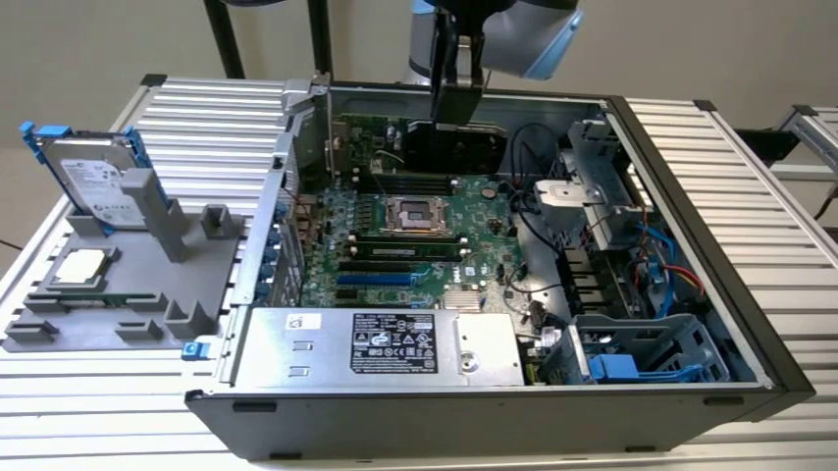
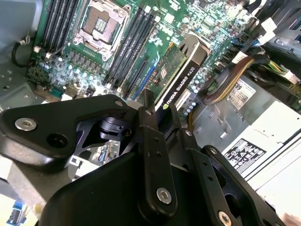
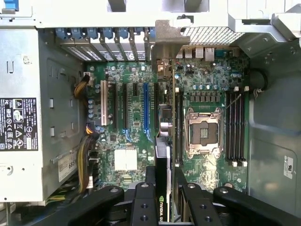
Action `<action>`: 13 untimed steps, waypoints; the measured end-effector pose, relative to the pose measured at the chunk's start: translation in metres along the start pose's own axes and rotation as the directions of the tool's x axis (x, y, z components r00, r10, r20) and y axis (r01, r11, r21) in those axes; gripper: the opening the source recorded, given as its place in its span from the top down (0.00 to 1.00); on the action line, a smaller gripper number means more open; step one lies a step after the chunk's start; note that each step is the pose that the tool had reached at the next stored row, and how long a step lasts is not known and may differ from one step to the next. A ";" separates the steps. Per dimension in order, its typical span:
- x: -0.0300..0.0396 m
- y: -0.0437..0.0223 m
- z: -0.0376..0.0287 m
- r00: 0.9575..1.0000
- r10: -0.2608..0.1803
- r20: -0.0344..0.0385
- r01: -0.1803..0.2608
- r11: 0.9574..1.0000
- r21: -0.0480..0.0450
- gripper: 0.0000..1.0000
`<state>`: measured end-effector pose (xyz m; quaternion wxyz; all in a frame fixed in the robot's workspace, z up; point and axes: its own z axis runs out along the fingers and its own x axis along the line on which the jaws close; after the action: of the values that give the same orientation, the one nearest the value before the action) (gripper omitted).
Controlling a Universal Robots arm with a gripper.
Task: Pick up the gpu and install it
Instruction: 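Insert the gpu into the slot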
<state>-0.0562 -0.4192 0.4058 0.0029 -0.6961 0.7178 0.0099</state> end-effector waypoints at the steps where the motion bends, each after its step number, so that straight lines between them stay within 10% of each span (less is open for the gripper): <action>1: -0.0001 0.0000 0.0002 1.000 0.000 0.000 0.000 1.000 0.000 1.00; 13: -0.0011 0.0000 0.0032 1.000 0.000 0.000 0.000 1.000 0.000 1.00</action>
<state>-0.0562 -0.4181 0.4027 0.0028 -0.6962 0.7178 0.0098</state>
